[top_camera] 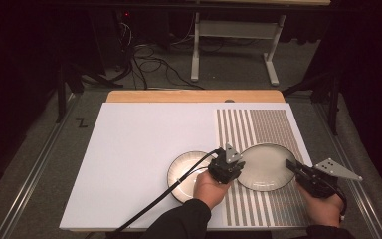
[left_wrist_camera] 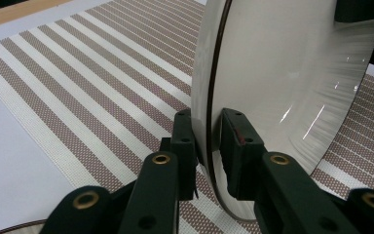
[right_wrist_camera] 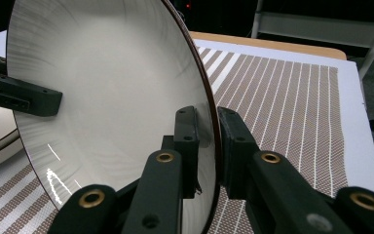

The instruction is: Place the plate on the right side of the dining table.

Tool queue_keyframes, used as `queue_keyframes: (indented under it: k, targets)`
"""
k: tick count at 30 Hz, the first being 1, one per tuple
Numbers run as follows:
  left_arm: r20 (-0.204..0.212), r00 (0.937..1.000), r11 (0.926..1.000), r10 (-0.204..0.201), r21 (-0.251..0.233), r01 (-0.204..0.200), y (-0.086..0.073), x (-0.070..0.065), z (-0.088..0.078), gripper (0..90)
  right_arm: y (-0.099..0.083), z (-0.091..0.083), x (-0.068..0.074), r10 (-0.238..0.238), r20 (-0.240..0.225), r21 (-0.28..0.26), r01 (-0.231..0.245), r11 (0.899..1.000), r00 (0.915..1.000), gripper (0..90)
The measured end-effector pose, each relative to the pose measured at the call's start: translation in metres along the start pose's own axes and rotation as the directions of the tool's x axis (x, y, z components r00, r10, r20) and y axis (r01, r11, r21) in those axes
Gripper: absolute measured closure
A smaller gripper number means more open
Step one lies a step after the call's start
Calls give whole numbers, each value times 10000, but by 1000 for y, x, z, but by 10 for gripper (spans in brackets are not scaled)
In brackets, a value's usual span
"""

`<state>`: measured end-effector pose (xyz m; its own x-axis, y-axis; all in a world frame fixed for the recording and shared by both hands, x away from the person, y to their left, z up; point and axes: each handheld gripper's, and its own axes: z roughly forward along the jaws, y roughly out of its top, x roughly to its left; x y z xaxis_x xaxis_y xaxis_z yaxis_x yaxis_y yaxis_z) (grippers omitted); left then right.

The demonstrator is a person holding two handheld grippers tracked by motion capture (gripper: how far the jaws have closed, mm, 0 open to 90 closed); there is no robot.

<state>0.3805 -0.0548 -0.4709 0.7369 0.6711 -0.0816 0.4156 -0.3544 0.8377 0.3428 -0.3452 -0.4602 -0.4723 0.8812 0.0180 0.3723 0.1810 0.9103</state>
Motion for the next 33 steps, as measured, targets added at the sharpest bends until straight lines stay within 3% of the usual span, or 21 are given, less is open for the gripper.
queue_keyframes:
  k: [7,9,11,16,26,29,30,33]
  targets:
    - [-325,9994,9997,-81,222,88,-1,1,5,731,2,5,0,-190,-18,111,191,9998,9998,823]
    - [-305,9993,9990,-233,368,244,-2,3,7,635,3,5,1,-247,-115,128,248,9996,9996,840]
    - [-556,9980,9990,-299,313,317,-2,5,6,553,4,5,2,-315,-132,121,317,9994,9994,852]
    - [-659,9968,9987,-445,-259,428,-2,12,-8,427,3,7,-1,-77,-83,205,79,9998,9999,850]
    - [-617,9967,9923,-535,-1151,461,-21,35,-62,184,6,12,-2,-39,-40,304,40,9995,10000,849]
    - [-932,9944,9907,-503,-1304,379,-35,46,-90,120,7,14,-2,-22,-13,372,22,9993,10000,847]
    - [-932,9944,9907,-503,-1304,379,-35,46,-90,104,7,15,-3,-14,-6,378,14,9993,10000,846]
    - [-1375,9883,9908,-664,-1259,491,-53,62,-122,45,7,16,-3,34,31,445,-35,9990,10000,844]
